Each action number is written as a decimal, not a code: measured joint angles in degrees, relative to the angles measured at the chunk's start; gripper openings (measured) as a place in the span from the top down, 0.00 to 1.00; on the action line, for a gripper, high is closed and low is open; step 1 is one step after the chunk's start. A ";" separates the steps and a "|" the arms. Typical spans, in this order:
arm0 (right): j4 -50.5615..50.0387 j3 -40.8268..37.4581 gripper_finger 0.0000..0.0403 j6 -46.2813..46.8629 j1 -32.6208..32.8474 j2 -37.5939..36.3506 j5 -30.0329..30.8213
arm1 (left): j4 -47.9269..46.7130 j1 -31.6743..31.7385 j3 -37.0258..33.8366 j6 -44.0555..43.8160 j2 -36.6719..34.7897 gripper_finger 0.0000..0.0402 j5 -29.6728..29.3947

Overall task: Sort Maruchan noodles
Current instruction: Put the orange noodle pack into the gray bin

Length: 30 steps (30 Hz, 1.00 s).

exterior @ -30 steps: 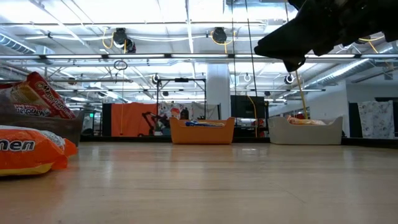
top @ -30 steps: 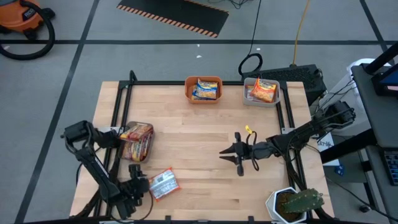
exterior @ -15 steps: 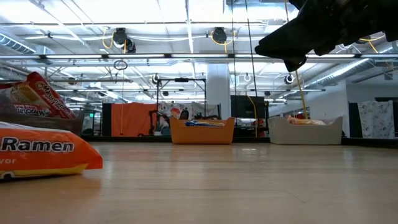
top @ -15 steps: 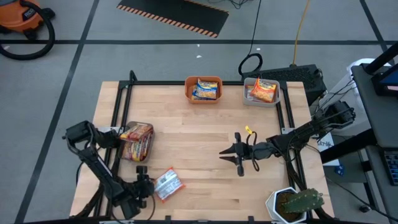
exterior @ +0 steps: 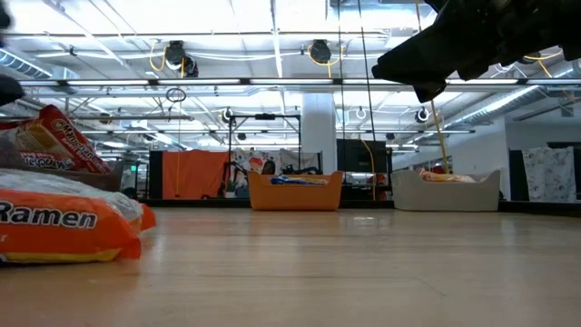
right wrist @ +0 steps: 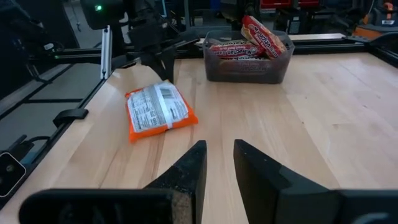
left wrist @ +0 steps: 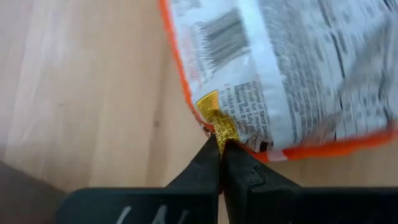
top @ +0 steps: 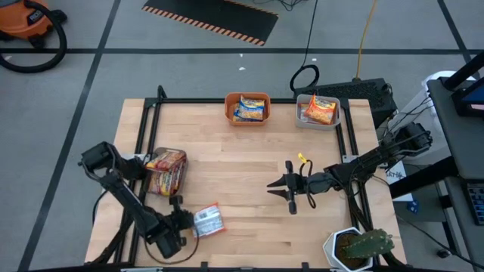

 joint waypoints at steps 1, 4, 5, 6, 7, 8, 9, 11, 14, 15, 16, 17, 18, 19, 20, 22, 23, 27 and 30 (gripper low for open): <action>0.23 -0.02 0.81 -0.07 -0.02 0.00 0.00 | -0.58 0.98 0.01 -0.68 -0.98 0.99 0.59; 1.82 -0.02 0.81 -1.04 -0.02 0.00 0.05 | -1.51 3.74 0.01 -1.59 -4.95 0.99 0.88; 2.63 -0.02 0.81 -1.74 -0.02 0.00 0.10 | -1.30 4.58 0.01 -1.16 -6.40 0.99 0.53; 3.56 -0.02 0.81 -2.71 -0.02 0.00 0.15 | -1.13 5.40 0.03 -0.16 -8.02 0.99 -0.22; 4.70 0.00 0.81 -3.62 -0.03 0.00 0.18 | -0.98 6.20 0.03 0.99 -9.53 0.99 -1.35; 5.76 0.00 0.81 -4.66 -0.08 0.00 0.20 | -0.72 7.02 0.03 2.34 -10.96 0.99 -2.67; 6.58 0.00 0.81 -5.66 -0.20 0.00 0.20 | -0.24 7.87 0.05 4.04 -12.27 0.99 -4.00; 7.64 -0.02 0.81 -7.07 -0.70 0.00 0.20 | 0.78 9.56 0.05 8.31 -14.58 0.99 -6.38; 9.02 0.00 0.81 -7.30 -2.08 0.00 0.33 | 4.12 12.51 0.05 17.32 -17.23 0.99 -9.17; 9.74 -0.01 0.81 -6.94 -2.73 0.00 0.31 | 5.37 13.44 0.05 21.04 -17.86 0.99 -9.79; 10.44 -0.01 0.81 -5.98 -3.48 0.00 0.37 | 6.59 14.51 0.05 24.60 -18.40 0.99 -10.36; 10.83 0.01 0.81 -4.18 -4.55 -0.01 0.61 | 8.25 15.77 0.05 28.05 -18.82 0.99 -11.01; 10.90 0.03 0.81 -1.93 -5.73 -0.02 1.48 | 10.11 17.24 0.06 31.44 -19.11 1.00 -11.27; 10.90 0.03 0.81 0.23 -7.18 -0.02 1.78 | 11.60 18.71 0.07 34.80 -19.33 1.00 -11.33; 11.05 0.03 0.81 1.61 -8.61 -0.02 1.75 | 12.65 20.28 0.07 37.84 -19.58 1.00 -11.35; 11.09 0.05 0.81 2.94 -10.86 -0.01 1.57 | 14.90 23.86 0.07 42.76 -19.93 1.00 -11.62; 11.08 0.05 0.81 3.02 -11.72 -0.02 1.41 | 15.90 25.66 0.09 44.48 -19.94 1.00 -11.85; 10.68 0.41 0.81 2.58 -14.46 -0.02 -0.70 | 18.15 32.78 0.07 49.52 -20.31 1.00 -11.97; 7.93 2.96 0.81 1.69 -16.98 -0.02 -4.33 | 20.56 38.27 0.07 53.80 -20.26 1.00 -11.23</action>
